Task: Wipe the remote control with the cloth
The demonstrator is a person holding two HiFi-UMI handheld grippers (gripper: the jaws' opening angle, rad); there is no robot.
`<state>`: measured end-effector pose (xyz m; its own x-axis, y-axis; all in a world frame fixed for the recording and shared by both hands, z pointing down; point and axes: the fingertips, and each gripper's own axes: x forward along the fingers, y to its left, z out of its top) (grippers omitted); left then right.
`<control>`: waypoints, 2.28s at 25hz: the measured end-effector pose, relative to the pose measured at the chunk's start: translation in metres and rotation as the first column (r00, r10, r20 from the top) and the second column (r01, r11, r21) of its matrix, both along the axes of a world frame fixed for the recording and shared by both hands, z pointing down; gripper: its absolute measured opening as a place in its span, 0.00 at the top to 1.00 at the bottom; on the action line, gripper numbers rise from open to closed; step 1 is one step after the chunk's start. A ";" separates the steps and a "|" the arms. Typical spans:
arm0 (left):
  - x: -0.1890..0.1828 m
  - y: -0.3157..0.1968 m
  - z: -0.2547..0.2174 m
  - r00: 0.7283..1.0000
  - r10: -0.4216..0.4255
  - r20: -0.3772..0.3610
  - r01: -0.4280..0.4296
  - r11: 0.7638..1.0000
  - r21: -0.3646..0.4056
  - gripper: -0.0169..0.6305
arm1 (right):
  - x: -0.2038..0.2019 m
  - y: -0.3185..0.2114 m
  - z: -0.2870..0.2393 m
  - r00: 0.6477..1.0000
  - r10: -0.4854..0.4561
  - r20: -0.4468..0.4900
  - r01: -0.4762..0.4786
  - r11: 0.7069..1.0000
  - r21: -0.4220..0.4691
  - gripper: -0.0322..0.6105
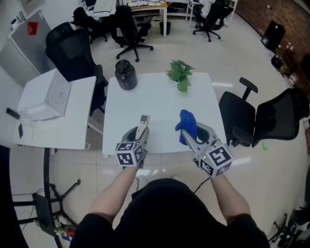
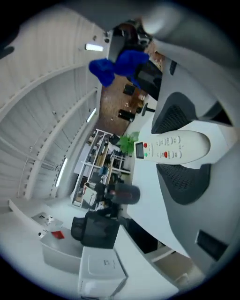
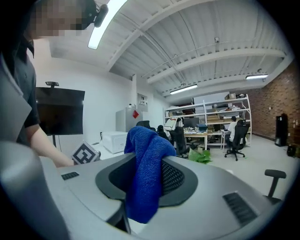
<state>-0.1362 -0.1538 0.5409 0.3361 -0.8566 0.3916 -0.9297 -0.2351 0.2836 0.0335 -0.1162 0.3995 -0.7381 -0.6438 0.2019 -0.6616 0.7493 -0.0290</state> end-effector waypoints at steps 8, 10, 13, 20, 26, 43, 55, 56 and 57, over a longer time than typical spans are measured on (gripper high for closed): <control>-0.008 -0.018 0.138 0.967 -0.112 0.230 0.163 0.963 -0.217 0.66 | 0.019 0.026 0.058 0.995 0.020 -0.095 -0.032 0.992 -0.123 0.75; -0.006 -0.019 0.159 0.958 -0.109 0.265 0.179 0.949 -0.259 0.66 | 0.022 0.028 0.066 0.994 0.017 -0.111 -0.032 0.990 -0.140 0.75; -0.002 -0.022 0.178 0.949 -0.111 0.297 0.201 0.935 -0.293 0.66 | 0.027 0.028 0.072 0.991 0.028 -0.131 -0.048 0.986 -0.158 0.75; 0.002 -0.011 0.198 0.932 -0.102 0.348 0.230 0.908 -0.351 0.66 | 0.028 0.028 0.083 0.989 0.016 -0.149 -0.046 0.979 -0.201 0.75; 0.008 -0.011 0.197 0.941 -0.091 0.326 0.210 0.913 -0.350 0.58 | 0.024 0.022 0.091 0.988 0.006 -0.156 -0.041 0.975 -0.220 0.75; 0.004 0.046 0.074 0.970 -0.009 0.245 0.049 0.987 -0.156 0.55 | 0.005 -0.062 0.286 0.828 -0.095 -0.553 -0.132 0.925 -0.357 0.74; 0.010 0.047 0.055 0.957 0.043 0.287 -0.012 0.994 -0.108 0.55 | 0.000 -0.069 0.333 0.787 -0.170 -0.593 -0.140 0.887 -0.439 0.64; 0.012 0.046 0.053 0.957 0.048 0.287 -0.019 0.995 -0.103 0.55 | 0.001 -0.069 0.330 0.791 -0.166 -0.589 -0.144 0.885 -0.442 0.60; 0.014 0.045 0.050 0.956 0.053 0.288 -0.027 0.995 -0.094 0.55 | 0.003 -0.068 0.324 0.799 -0.159 -0.581 -0.146 0.885 -0.443 0.56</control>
